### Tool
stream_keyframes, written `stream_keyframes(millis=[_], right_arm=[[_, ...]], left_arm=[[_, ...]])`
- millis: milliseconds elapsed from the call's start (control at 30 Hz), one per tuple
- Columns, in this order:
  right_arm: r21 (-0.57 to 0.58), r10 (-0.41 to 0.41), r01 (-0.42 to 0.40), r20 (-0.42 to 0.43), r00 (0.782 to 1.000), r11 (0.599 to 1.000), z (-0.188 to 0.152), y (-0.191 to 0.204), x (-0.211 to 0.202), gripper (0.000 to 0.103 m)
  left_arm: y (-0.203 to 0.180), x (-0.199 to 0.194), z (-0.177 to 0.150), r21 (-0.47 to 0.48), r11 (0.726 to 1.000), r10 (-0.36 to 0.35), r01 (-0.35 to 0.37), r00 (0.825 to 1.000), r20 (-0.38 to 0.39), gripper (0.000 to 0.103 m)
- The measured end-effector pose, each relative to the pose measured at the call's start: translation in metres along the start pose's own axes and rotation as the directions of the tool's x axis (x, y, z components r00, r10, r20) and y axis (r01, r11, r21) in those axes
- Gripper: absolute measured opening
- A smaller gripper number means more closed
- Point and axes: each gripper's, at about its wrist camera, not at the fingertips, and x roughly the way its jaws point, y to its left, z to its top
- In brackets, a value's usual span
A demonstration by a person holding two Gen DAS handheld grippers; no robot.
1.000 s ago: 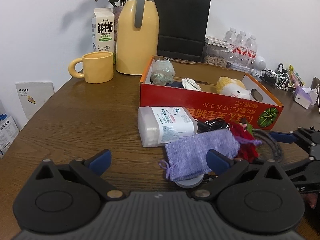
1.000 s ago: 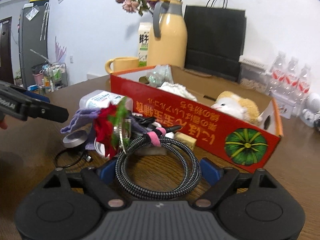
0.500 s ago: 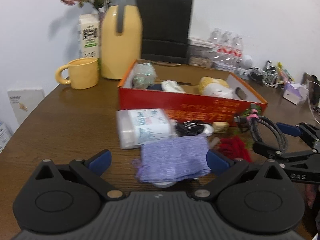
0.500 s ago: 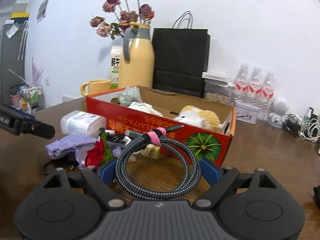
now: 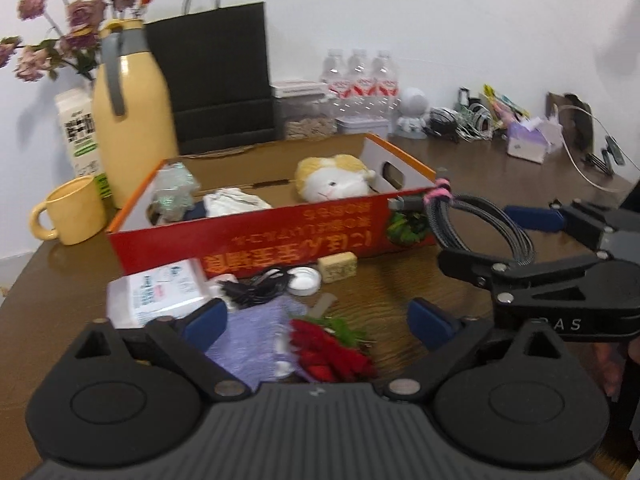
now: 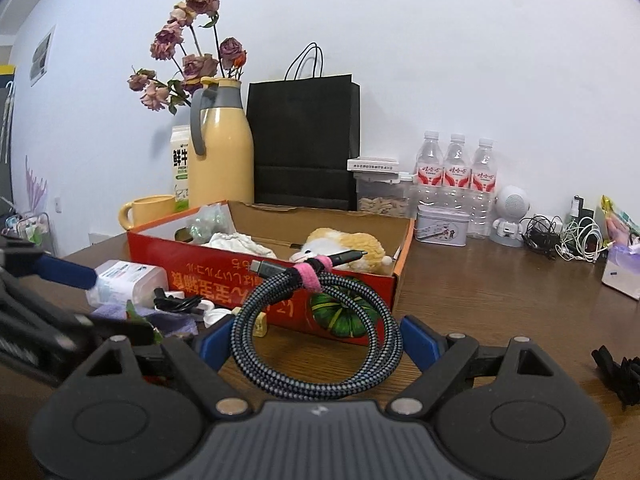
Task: Organize objects
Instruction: 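Grasp the braided black cable with the right gripper while the left grasps the red rose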
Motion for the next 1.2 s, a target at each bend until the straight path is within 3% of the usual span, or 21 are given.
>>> stream_keyframes(millis=[167, 233, 467, 533, 733, 1200], right_arm=[[0.019, -0.012, 0.012, -0.001, 1.000, 1.000, -0.001, -0.004, 0.000, 0.086], [0.031, -0.009, 0.009, -0.001, 1.000, 0.999, -0.001, -0.007, 0.000, 0.086], [0.036, 0.008, -0.008, 0.009, 1.000, 0.999, -0.001, -0.007, -0.002, 0.086], [0.038, 0.012, -0.012, 0.009, 1.000, 0.999, -0.001, -0.008, -0.002, 0.086], [0.036, 0.021, -0.022, 0.008, 1.000, 0.999, -0.002, -0.008, -0.001, 0.086], [0.042, 0.032, -0.033, 0.021, 0.999, 0.999, -0.002, -0.009, -0.002, 0.086]], left_arm=[[-0.005, 0.008, -0.003, 0.022, 0.999, -0.023, 0.023, 1.000, -0.015, 0.079], [-0.006, 0.011, -0.004, 0.035, 0.999, -0.025, 0.026, 0.999, -0.024, 0.068], [-0.008, 0.022, -0.009, 0.039, 0.999, -0.019, 0.022, 0.998, -0.065, 0.066], [-0.008, 0.024, -0.010, 0.038, 0.999, -0.023, 0.026, 0.997, -0.075, 0.054], [-0.005, 0.023, -0.009, 0.013, 0.999, -0.040, 0.041, 0.997, -0.062, 0.038], [0.005, -0.008, 0.004, -0.061, 0.996, -0.060, 0.062, 0.997, 0.045, 0.031]])
